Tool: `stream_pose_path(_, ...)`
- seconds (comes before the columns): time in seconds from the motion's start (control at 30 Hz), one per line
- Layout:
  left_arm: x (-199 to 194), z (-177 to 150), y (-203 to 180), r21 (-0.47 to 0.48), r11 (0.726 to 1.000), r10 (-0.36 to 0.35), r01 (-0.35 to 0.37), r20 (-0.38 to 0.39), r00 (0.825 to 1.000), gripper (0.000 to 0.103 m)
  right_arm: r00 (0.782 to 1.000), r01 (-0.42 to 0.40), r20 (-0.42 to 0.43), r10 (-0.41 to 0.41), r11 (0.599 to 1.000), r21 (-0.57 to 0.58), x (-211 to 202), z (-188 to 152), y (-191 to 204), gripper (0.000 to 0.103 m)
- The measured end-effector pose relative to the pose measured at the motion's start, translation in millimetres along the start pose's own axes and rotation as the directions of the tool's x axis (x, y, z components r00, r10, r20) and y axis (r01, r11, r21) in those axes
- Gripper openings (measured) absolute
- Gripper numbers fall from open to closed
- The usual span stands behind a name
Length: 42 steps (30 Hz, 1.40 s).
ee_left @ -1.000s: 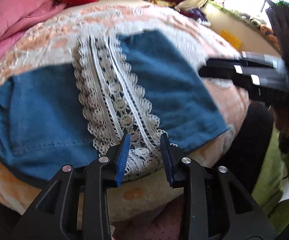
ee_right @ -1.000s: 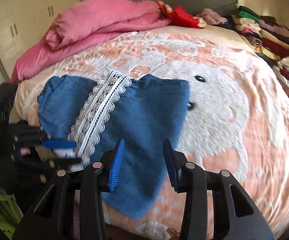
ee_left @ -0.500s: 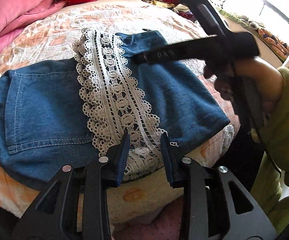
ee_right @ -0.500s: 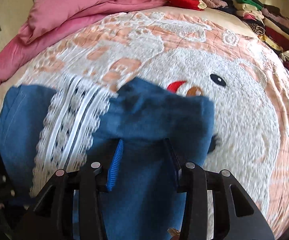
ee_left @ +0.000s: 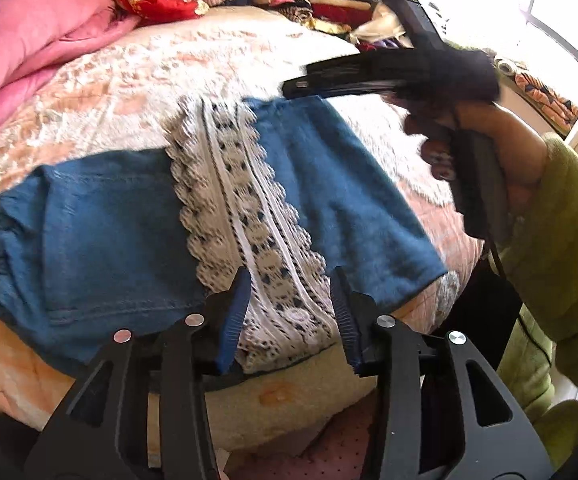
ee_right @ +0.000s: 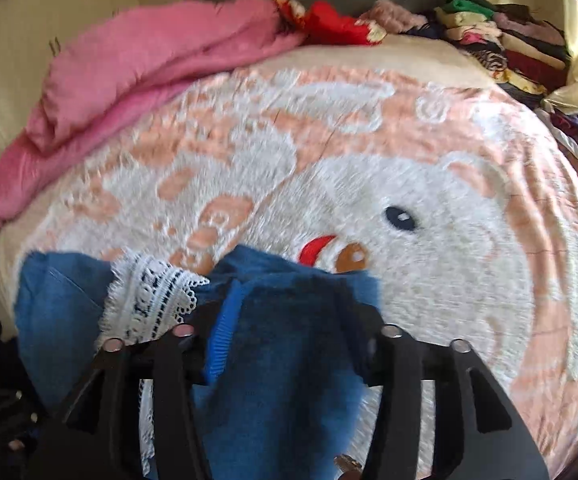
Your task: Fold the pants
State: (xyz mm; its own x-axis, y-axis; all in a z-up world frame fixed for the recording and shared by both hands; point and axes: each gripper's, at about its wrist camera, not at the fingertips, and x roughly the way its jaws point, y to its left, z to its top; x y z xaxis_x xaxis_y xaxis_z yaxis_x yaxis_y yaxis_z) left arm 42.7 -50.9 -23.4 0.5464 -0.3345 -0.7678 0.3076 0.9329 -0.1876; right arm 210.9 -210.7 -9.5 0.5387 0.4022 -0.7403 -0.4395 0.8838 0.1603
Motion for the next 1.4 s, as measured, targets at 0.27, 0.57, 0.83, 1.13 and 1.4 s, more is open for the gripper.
stream_pose_path(0.27,-20.1,5.8,5.9,-0.017,0.999,0.033,-0.033,0.047,0.998,0.058,0.995,-0.028,0.094,0.019,0.996,0.09,-58.5,-13.2,-18.7,0.08)
stream_pose_path(0.57,-42.8,9.8,15.3,-0.047,0.994,0.105,-0.101,0.096,0.99,0.084,0.985,-0.055,0.17,0.042,0.996,0.072,-105.2,-25.8,-7.0,0.095)
stream_pose_path(0.83,-63.5,6.1,27.5,-0.081,0.986,0.158,-0.148,0.131,0.979,0.093,0.976,-0.085,0.203,0.084,0.996,-0.006,-123.6,-17.4,25.7,0.098)
stream_pose_path(1.13,-79.5,-1.1,49.0,-0.137,0.976,0.19,-0.169,0.154,0.97,0.093,0.974,-0.103,0.193,0.12,0.99,-0.095,-128.1,-9.1,65.1,0.098)
stream_pose_path(1.4,-87.6,-13.2,75.2,-0.202,0.964,0.205,-0.172,0.154,0.966,0.093,0.974,-0.119,0.171,0.147,0.979,-0.164,-119.5,0.0,100.9,0.098)
